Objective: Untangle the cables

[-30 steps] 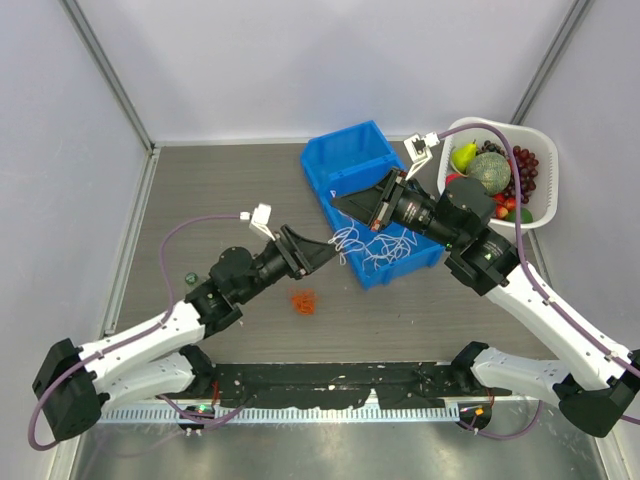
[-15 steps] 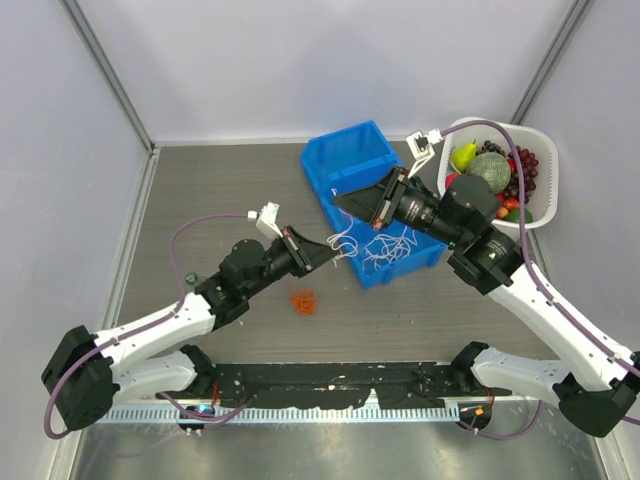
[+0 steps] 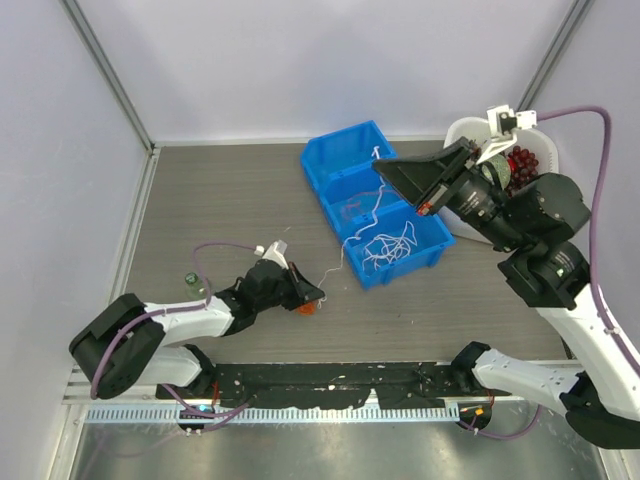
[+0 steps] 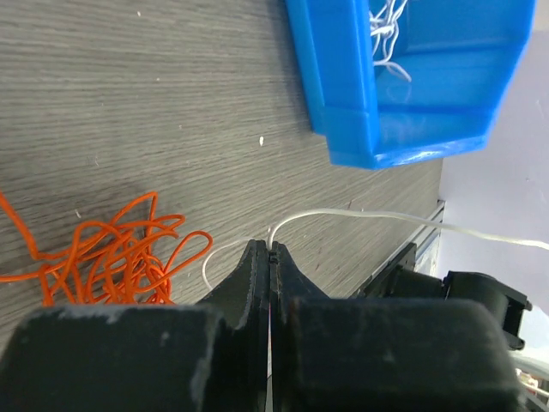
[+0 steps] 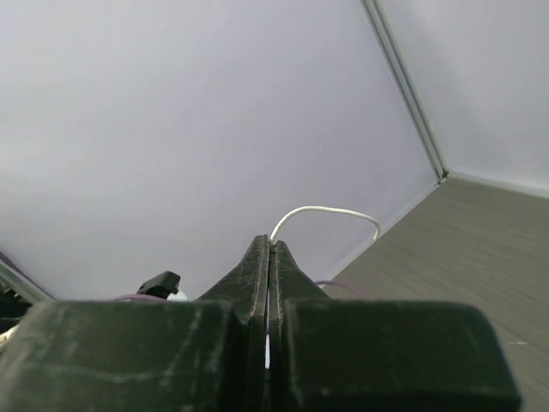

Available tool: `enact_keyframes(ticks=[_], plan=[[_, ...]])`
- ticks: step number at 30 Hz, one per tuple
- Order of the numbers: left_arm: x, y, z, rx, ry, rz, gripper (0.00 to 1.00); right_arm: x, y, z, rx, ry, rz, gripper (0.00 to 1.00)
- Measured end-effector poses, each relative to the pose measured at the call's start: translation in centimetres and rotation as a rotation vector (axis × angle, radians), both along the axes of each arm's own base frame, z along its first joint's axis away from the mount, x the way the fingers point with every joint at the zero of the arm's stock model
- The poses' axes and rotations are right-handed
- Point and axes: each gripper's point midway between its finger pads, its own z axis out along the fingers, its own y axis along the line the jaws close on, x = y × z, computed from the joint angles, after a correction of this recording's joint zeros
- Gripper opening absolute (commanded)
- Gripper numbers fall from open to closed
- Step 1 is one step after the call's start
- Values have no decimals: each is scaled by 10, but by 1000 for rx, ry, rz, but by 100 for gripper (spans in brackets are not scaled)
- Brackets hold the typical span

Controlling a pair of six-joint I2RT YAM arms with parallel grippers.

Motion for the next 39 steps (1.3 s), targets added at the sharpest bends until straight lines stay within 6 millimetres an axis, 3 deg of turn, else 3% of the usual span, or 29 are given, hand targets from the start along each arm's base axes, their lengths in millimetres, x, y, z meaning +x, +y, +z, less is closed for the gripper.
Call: enact_keyframes(ticks=[4,10,19,23,27,34,37,39], plan=[[-4,-4,-7,-3,21,-29,0,-1,-15,16,19,-51,-68,1],[-7,-8,-5,-23,18,-53,0,3,-31,22,16,-95,-155,1],[-13,-4,-14,-10,26,-69,0,-3,-71,41,45,-189,-321,1],[-17,-9,-4,-39,-6,-116,0,-4,-85,47,62,-208,-383,1],[-20,-21,28,-78,-86,-186,0,13,-91,33,38,-172,-461,1],[3,-48,158,-146,-375,-213,0,54,-85,-24,-98,-48,-578,1],[27,-55,188,-99,-418,-164,0,68,-85,-41,-154,-13,-624,1],[44,-67,191,-65,-409,-148,0,77,-86,-50,-189,6,-657,1]])
